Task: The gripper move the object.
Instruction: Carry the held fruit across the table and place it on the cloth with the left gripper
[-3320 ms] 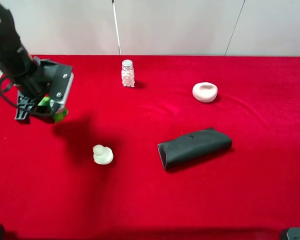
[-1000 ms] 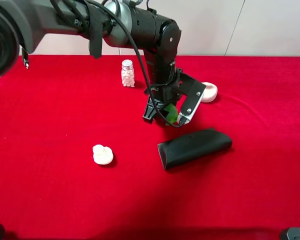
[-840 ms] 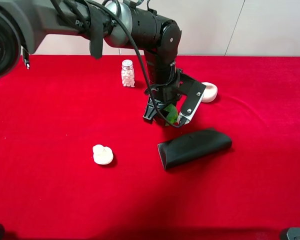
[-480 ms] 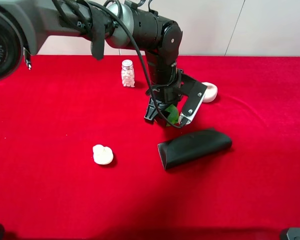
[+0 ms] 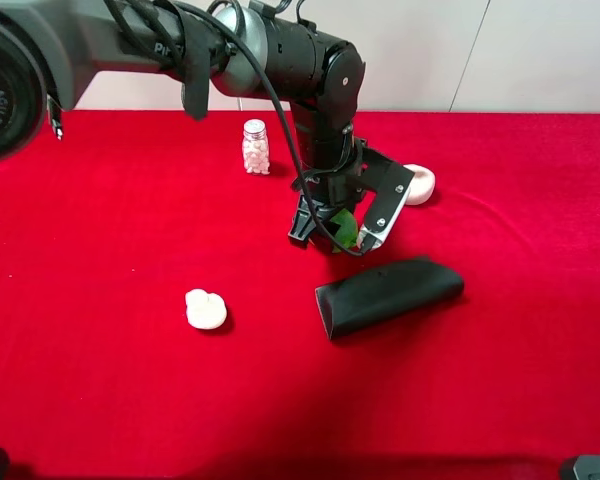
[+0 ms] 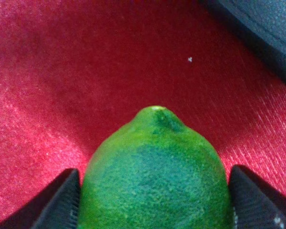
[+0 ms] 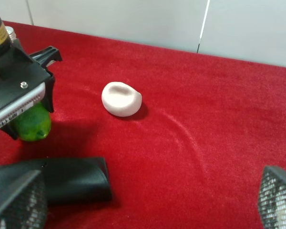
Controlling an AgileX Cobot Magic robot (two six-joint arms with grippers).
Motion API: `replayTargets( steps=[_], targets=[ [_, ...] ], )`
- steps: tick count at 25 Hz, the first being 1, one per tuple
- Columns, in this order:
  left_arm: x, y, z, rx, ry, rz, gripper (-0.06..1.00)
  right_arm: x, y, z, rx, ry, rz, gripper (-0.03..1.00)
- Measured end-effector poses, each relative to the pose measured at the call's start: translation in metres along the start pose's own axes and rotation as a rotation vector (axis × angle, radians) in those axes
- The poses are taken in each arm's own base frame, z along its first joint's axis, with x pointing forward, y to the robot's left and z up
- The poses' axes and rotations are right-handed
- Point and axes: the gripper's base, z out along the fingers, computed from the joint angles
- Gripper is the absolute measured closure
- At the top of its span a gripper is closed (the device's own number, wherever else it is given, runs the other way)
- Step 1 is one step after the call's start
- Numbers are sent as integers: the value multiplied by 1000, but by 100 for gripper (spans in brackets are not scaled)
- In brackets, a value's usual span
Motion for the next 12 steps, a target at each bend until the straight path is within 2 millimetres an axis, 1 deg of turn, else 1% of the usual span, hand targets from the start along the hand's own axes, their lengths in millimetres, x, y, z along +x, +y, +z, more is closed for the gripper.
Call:
replayTargets(
  steps=[12],
  targets=[
    [0, 0, 0, 0, 0, 0, 33, 0, 0, 0, -1, 0, 1, 27]
  ],
)
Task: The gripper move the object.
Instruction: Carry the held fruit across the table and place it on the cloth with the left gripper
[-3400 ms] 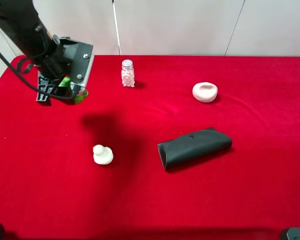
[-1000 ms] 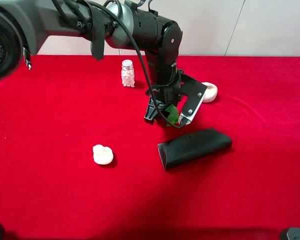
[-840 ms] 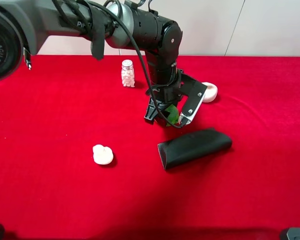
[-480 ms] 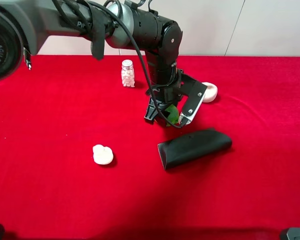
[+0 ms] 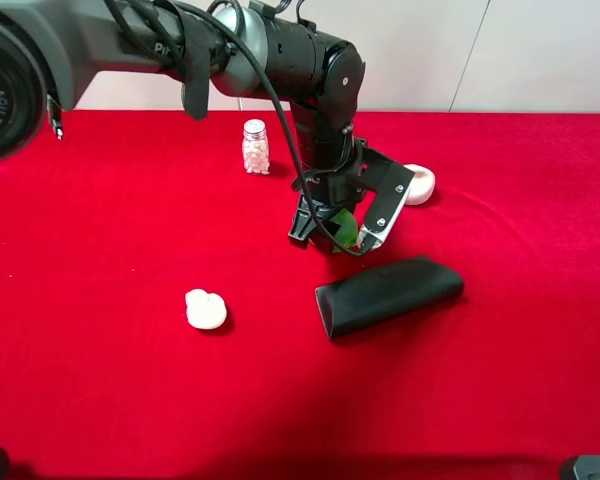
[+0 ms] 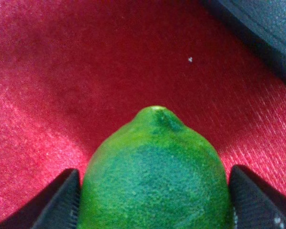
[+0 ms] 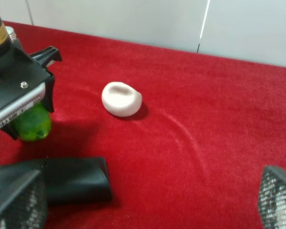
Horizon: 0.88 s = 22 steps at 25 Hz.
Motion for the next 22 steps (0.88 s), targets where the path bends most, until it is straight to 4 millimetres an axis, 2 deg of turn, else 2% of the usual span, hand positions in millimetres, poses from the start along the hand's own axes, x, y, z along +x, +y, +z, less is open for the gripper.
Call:
replayTargets(
  steps=[8, 15, 22],
  targets=[
    [0, 0, 0, 1, -3, -4, 33, 0, 0, 0, 0, 0, 0, 27],
    [0, -3, 5, 22, -4, -33, 16, 0, 0, 0, 0, 0, 0, 27],
    [1, -4, 5, 36, 0, -33, 12, 0, 0, 0, 0, 0, 0, 27]
  ],
)
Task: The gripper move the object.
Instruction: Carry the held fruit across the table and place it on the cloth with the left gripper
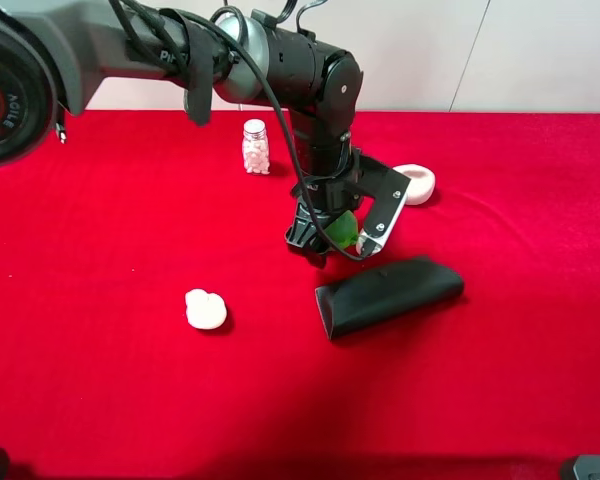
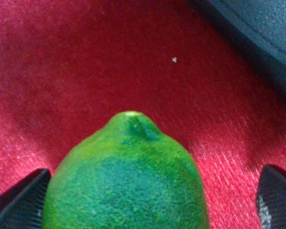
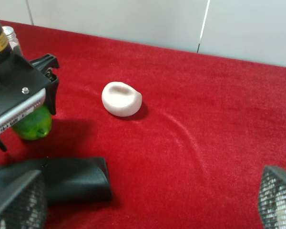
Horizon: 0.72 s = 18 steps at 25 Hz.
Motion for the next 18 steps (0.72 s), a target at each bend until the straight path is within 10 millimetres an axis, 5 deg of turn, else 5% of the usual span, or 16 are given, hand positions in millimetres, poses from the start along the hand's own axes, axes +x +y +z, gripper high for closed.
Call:
replayTargets(
  steps=[18],
  targets=[
    [-4, 6, -15, -1, -4, -9, 3, 0, 0, 0, 0, 0, 0, 27]
  ],
)
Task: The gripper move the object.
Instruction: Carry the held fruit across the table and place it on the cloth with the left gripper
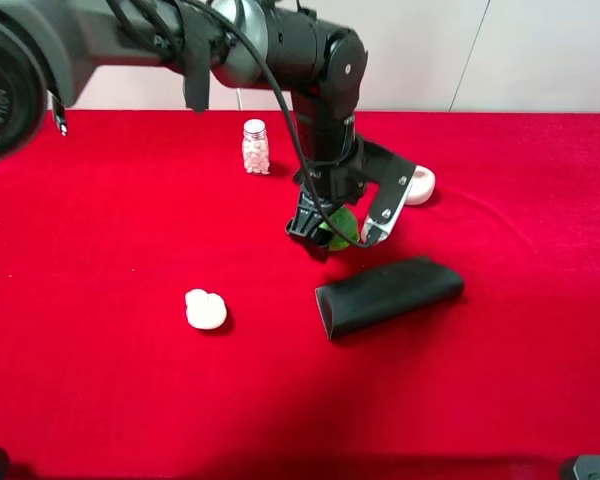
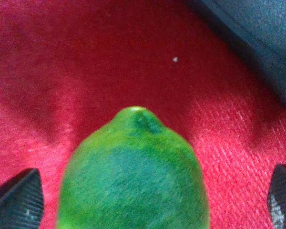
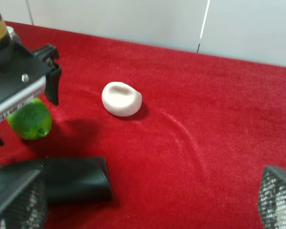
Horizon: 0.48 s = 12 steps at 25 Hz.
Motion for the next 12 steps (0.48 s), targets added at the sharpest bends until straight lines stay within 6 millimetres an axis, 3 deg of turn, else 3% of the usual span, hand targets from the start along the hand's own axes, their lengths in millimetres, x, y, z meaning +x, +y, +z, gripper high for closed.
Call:
replayTargets(
  steps=[12],
  targets=[
    [0, 6, -73, -72, -29, -87, 3, 0, 0, 0, -3, 0, 2, 27]
  ],
)
